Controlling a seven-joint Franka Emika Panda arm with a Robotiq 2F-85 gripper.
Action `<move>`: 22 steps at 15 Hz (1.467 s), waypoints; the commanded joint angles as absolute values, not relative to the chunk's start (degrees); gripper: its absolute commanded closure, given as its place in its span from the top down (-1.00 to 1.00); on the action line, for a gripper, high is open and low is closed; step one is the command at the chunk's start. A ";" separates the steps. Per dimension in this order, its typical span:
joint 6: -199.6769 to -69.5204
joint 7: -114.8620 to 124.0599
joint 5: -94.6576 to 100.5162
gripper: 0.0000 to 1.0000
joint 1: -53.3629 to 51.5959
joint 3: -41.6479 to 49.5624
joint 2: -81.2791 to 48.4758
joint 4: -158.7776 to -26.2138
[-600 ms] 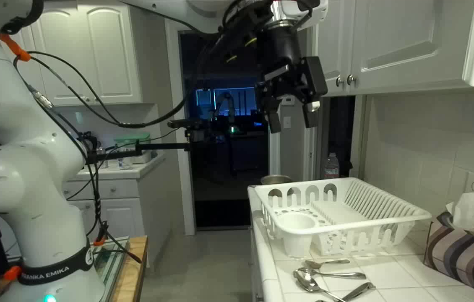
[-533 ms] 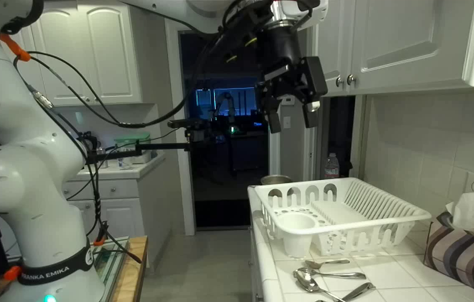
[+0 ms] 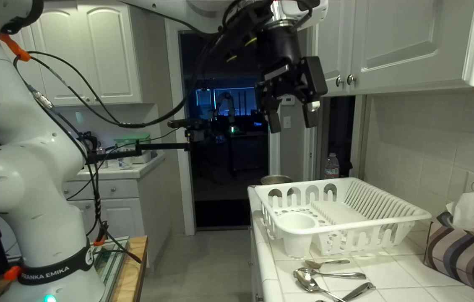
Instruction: Turn the white object to the right
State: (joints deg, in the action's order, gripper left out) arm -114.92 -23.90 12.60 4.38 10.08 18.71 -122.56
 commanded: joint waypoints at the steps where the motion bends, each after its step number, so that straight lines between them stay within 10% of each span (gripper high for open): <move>1: -114.81 -23.96 12.51 1.00 4.57 9.90 18.67 -122.45; 22: -117.33 13.02 3.38 1.00 0.95 -0.58 7.22 -126.44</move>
